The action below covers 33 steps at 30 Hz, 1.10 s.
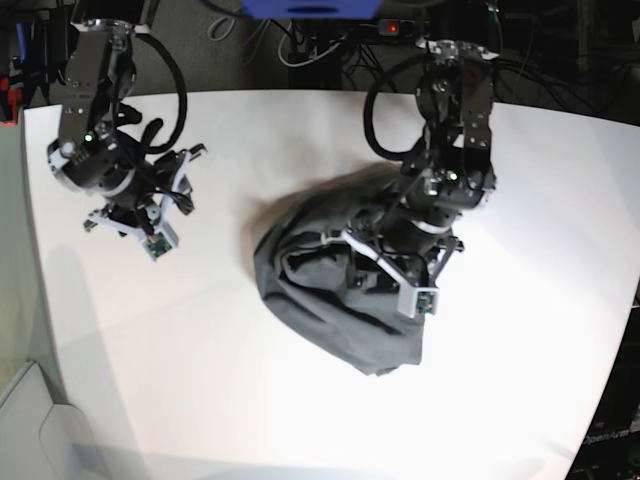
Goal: Layout the t-shirt on the table in an organized manner, then fold the t-shirt properly
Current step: 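Grasp the t-shirt again with the left gripper and lift it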
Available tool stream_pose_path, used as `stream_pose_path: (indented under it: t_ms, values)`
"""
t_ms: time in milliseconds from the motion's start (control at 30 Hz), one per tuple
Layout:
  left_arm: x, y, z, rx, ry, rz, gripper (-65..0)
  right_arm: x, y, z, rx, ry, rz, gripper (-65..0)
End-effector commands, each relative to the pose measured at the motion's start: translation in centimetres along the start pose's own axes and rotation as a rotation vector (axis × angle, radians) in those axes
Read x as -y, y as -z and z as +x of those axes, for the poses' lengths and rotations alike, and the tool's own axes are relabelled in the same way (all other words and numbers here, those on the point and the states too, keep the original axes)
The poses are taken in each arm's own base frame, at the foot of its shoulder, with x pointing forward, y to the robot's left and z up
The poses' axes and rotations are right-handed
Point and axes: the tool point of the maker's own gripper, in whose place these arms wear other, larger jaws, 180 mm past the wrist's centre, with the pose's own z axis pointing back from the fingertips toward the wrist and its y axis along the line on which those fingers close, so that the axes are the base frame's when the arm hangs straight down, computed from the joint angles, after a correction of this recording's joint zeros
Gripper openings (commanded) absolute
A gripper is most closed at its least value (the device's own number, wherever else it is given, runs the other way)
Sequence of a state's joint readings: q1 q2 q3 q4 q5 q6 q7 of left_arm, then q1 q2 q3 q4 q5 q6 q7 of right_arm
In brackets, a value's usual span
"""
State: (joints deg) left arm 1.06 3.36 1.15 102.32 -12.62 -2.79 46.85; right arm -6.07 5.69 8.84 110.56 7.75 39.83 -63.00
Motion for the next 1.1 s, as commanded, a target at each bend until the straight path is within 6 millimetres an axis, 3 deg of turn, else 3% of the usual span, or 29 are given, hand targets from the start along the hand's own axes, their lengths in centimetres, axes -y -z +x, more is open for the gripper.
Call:
stream_pose_path:
  t_ms: [0,100,467,767,1000,1067]
  values:
    - [0.4,-0.1,1.6,0.05,0.002,-0.011,-40.6,0.5,-0.4,1.0,0.036,-0.011,-0.013,-38.4]
    - [0.4,-0.2,1.2,0.041,0.001,-0.011,-40.5,0.4,-0.4,0.9,0.034,-0.01,-0.012,-38.4]
    - [-5.0,-2.2,-2.4,-0.021,-0.065,0.115,-40.3,0.4,-0.4,0.8,0.032,-0.011,-0.013,-38.4]
    - [-5.2,-2.0,-2.8,-0.04,-0.032,0.111,-40.3,0.4,-0.4,0.9,0.034,-0.013,-0.011,-38.4]
    - [-5.6,-0.7,-4.3,-0.087,-0.055,0.114,-40.9,0.4,-0.4,0.8,0.032,-0.011,-0.013,-38.4]
    - [-5.7,-0.4,-4.7,-0.1,-0.059,0.115,-45.6,0.4,-0.4,0.8,0.032,-0.011,-0.013,-38.4]
